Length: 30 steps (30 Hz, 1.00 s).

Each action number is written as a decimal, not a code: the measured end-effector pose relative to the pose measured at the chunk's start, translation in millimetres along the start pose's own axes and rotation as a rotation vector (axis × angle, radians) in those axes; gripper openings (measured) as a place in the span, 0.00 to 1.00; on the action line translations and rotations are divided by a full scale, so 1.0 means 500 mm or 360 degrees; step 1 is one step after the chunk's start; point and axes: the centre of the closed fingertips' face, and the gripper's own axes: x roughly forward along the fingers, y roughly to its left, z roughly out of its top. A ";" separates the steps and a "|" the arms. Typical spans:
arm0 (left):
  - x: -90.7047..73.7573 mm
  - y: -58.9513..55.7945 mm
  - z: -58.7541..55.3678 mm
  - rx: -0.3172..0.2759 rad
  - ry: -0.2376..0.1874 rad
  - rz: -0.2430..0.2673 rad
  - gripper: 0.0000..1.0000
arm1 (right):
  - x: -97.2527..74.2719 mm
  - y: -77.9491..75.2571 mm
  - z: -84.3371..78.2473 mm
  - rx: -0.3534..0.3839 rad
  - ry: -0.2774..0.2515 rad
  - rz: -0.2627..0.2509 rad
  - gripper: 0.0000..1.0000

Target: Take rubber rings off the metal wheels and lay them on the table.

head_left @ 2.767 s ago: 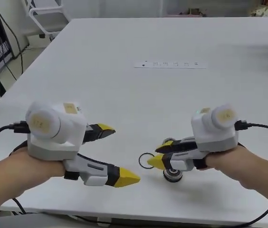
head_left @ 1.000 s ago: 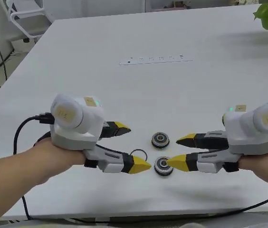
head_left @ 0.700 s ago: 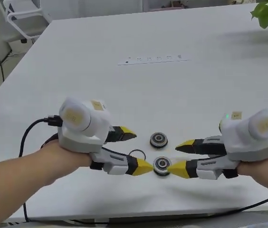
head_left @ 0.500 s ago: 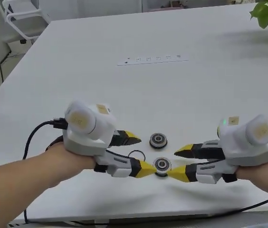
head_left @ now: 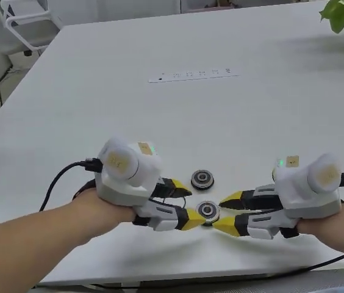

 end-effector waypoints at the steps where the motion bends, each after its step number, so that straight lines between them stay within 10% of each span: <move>1: 0.003 -0.001 -0.001 0.0003 0.0002 -0.0003 0.35 | 0.001 0.001 -0.001 0.0002 0.0003 0.0001 0.24; 30: 0.035 -0.014 -0.001 0.0186 0.0017 0.0026 0.15 | 0.001 0.002 -0.008 0.0028 -0.0023 -0.0028 0.15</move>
